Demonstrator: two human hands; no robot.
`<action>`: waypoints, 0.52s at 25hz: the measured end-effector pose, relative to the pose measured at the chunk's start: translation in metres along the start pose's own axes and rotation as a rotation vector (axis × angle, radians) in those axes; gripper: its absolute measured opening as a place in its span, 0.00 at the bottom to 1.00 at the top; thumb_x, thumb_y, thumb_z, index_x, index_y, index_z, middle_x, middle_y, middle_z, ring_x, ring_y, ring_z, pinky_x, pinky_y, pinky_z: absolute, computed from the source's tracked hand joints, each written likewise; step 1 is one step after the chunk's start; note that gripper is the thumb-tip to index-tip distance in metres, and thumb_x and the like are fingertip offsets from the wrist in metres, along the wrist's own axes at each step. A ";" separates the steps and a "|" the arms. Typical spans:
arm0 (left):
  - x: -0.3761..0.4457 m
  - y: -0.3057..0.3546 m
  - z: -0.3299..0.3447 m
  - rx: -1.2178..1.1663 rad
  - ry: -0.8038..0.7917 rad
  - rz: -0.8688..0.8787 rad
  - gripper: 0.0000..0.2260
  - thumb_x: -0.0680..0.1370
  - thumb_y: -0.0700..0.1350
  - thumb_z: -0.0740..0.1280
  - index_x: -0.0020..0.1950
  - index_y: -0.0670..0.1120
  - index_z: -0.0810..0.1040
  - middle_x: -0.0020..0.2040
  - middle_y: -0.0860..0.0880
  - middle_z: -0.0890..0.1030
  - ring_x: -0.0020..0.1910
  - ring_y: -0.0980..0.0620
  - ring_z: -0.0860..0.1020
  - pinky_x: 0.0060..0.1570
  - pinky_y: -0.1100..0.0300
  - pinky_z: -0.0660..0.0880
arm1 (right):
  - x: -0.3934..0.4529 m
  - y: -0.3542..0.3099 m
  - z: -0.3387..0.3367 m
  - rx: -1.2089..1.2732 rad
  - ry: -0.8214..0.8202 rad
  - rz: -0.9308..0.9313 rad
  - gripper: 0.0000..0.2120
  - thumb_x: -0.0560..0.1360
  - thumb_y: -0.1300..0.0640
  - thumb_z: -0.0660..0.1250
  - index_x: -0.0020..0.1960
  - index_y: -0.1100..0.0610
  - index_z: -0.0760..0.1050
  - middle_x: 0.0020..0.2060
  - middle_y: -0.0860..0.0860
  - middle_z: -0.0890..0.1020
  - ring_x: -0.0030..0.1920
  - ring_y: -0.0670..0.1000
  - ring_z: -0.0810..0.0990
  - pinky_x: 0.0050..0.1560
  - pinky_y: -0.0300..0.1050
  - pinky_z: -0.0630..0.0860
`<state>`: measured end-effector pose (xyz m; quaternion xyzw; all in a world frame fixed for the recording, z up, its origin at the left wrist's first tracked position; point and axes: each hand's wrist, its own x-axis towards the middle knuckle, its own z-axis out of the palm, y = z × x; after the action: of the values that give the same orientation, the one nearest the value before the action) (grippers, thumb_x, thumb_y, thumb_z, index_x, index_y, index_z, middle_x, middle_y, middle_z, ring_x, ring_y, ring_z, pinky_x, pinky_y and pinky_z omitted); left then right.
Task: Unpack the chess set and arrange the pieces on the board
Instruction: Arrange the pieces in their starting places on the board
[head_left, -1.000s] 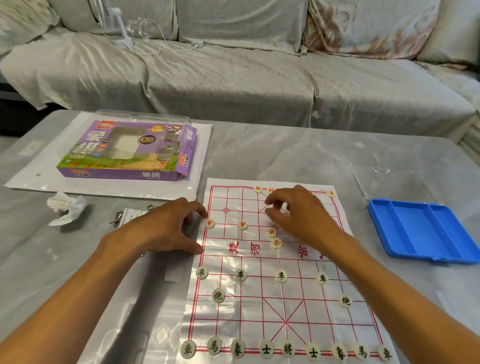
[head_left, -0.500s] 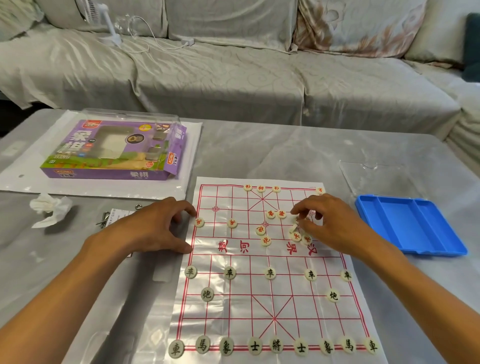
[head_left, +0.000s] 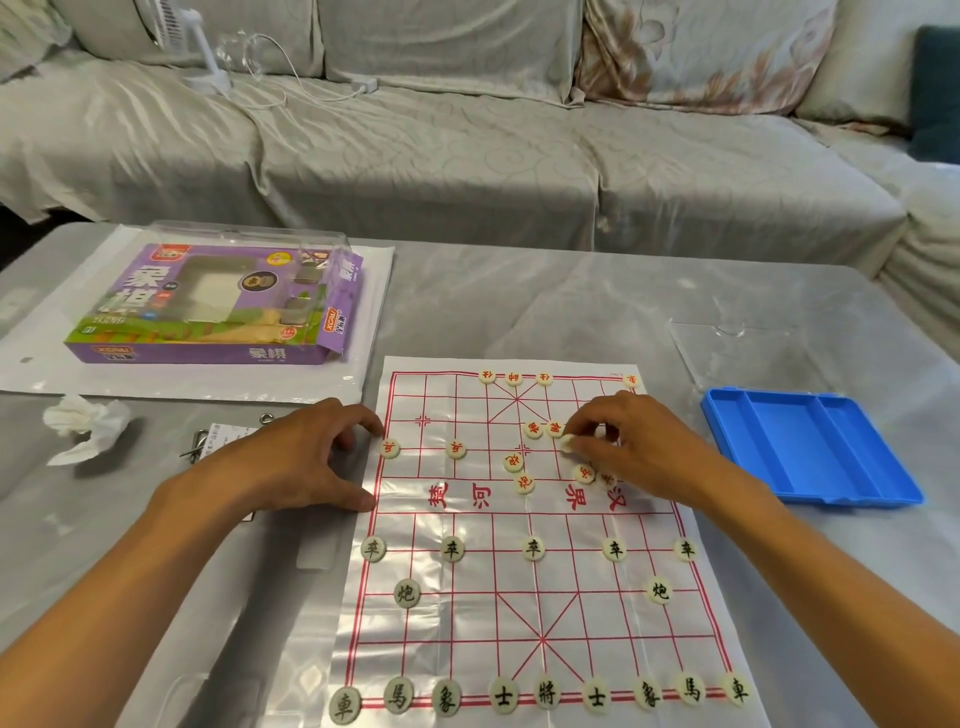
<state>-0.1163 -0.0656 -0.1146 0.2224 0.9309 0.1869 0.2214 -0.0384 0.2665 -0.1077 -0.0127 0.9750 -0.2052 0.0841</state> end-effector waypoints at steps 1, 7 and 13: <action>0.000 0.000 0.000 0.001 -0.001 0.000 0.29 0.63 0.59 0.78 0.60 0.63 0.70 0.48 0.60 0.71 0.44 0.57 0.74 0.43 0.65 0.71 | 0.002 -0.002 0.001 0.047 0.011 0.011 0.11 0.78 0.49 0.64 0.59 0.48 0.79 0.51 0.41 0.79 0.45 0.41 0.74 0.45 0.29 0.70; 0.000 0.000 0.000 0.002 0.008 0.011 0.29 0.63 0.59 0.79 0.60 0.62 0.71 0.48 0.59 0.71 0.44 0.56 0.74 0.45 0.63 0.73 | 0.006 -0.010 0.009 0.040 0.031 0.039 0.12 0.78 0.53 0.64 0.59 0.51 0.80 0.55 0.46 0.82 0.45 0.42 0.75 0.42 0.26 0.67; 0.000 0.000 -0.001 0.008 0.004 0.007 0.29 0.63 0.59 0.79 0.60 0.62 0.70 0.48 0.59 0.72 0.44 0.56 0.75 0.43 0.65 0.72 | -0.001 -0.011 0.009 -0.103 -0.031 -0.022 0.14 0.75 0.45 0.68 0.60 0.44 0.77 0.56 0.41 0.78 0.53 0.43 0.72 0.52 0.35 0.68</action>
<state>-0.1165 -0.0656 -0.1141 0.2263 0.9313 0.1843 0.2178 -0.0362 0.2529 -0.1114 -0.0308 0.9827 -0.1554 0.0963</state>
